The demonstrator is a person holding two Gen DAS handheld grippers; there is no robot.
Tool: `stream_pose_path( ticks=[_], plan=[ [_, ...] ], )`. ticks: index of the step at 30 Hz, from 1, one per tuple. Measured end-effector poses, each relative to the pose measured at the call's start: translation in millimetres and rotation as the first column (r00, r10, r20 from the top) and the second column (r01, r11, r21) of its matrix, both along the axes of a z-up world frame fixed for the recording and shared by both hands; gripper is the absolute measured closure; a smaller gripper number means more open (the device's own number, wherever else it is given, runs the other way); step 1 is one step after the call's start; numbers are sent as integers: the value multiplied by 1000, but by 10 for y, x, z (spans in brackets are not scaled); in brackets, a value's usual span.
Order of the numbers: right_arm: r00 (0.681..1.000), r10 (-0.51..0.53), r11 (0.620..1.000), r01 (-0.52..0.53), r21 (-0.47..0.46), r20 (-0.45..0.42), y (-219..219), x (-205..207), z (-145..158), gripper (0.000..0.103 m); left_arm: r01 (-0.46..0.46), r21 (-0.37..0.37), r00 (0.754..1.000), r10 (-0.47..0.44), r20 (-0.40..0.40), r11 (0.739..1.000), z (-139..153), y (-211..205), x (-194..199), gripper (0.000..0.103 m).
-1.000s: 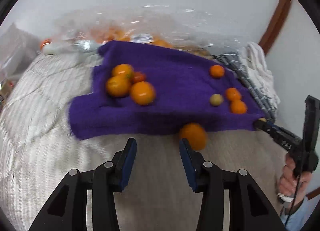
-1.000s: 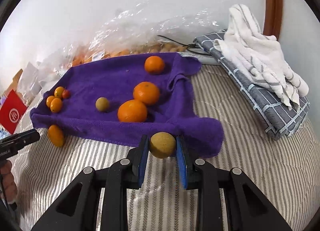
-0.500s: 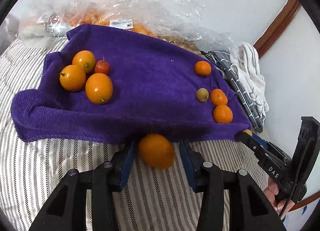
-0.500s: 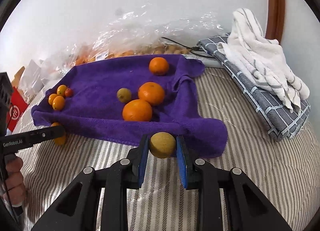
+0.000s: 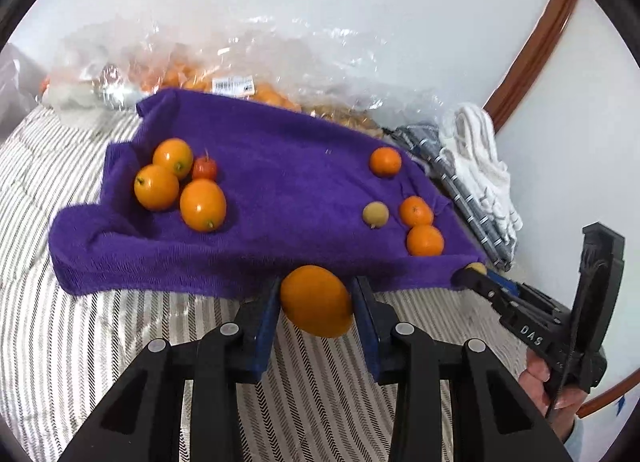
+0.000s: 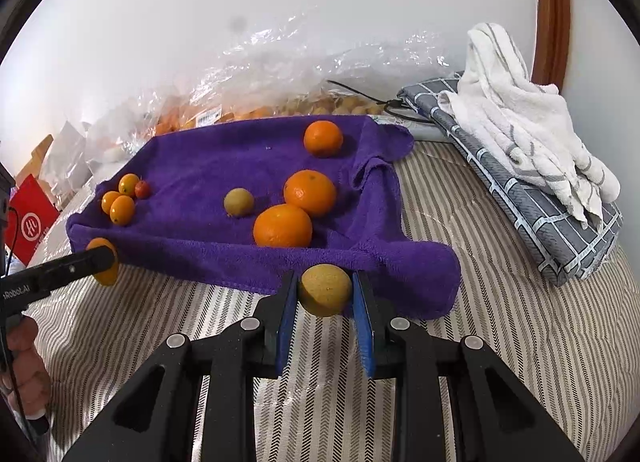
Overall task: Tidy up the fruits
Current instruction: 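Carry both held fruits over the purple towel and lower them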
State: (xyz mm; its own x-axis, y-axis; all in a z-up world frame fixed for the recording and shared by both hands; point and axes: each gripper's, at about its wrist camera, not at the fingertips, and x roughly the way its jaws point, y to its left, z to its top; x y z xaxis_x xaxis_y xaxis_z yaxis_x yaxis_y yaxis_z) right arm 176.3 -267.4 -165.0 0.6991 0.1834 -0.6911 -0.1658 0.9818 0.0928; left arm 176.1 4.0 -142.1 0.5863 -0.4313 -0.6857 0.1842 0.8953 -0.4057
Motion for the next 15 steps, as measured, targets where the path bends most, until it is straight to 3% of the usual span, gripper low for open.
stream_pose_path(
  ticks=[15],
  plan=[
    [998,61,990,-64,125,29,70,-52,41,76,-93,40,991,88,105,995,217,244,-47,68]
  ],
)
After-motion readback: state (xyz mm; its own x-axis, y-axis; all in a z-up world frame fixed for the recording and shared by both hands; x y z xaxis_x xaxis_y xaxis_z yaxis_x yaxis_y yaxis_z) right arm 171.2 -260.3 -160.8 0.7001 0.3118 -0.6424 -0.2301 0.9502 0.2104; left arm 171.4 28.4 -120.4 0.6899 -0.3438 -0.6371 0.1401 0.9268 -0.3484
